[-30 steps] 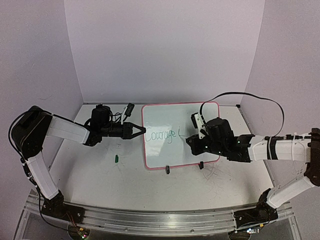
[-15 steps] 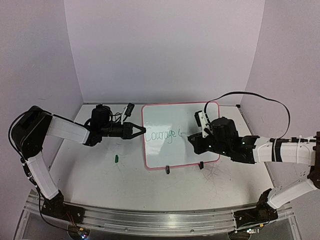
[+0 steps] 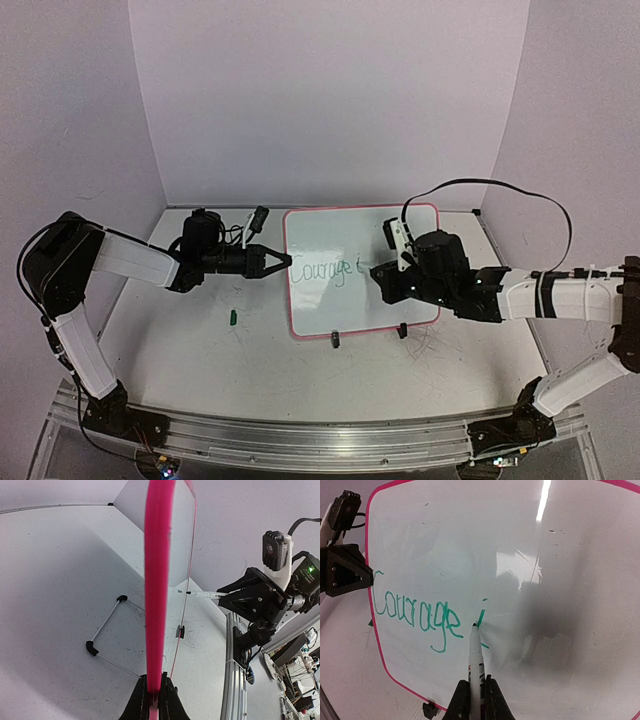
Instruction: Write a sentence on the whiteboard
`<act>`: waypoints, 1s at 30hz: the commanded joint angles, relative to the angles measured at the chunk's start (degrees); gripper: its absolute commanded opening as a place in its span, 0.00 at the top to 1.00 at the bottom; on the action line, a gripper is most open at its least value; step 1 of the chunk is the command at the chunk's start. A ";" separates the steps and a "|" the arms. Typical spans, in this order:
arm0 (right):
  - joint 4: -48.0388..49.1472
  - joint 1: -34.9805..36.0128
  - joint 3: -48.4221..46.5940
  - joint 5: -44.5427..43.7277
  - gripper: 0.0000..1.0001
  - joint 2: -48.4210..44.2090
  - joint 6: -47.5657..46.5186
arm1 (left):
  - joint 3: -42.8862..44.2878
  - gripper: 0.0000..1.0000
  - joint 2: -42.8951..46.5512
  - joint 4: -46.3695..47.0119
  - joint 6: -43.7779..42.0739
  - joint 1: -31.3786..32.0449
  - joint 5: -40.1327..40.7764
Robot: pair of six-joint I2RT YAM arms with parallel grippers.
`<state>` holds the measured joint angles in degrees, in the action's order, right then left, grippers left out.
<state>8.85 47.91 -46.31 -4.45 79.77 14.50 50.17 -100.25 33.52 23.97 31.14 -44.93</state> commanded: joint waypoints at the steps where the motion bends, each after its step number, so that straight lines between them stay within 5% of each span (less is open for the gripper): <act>1: 2.02 -0.12 -2.97 -0.16 1.00 1.20 -0.80 | 1.50 1.00 -1.00 -0.24 -0.76 0.51 1.95; 25: -3.20 -0.36 -1.82 -9.15 1.00 -0.53 2.79 | 0.98 1.00 -0.56 -0.29 -0.94 0.54 2.03; 30: -1.48 -0.35 -1.06 -5.15 1.00 -2.18 0.64 | 1.10 1.00 -0.56 -0.27 -0.93 0.53 2.02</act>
<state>6.85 48.15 -47.63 -9.75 79.96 16.37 50.17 -100.25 33.50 23.99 31.14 -44.87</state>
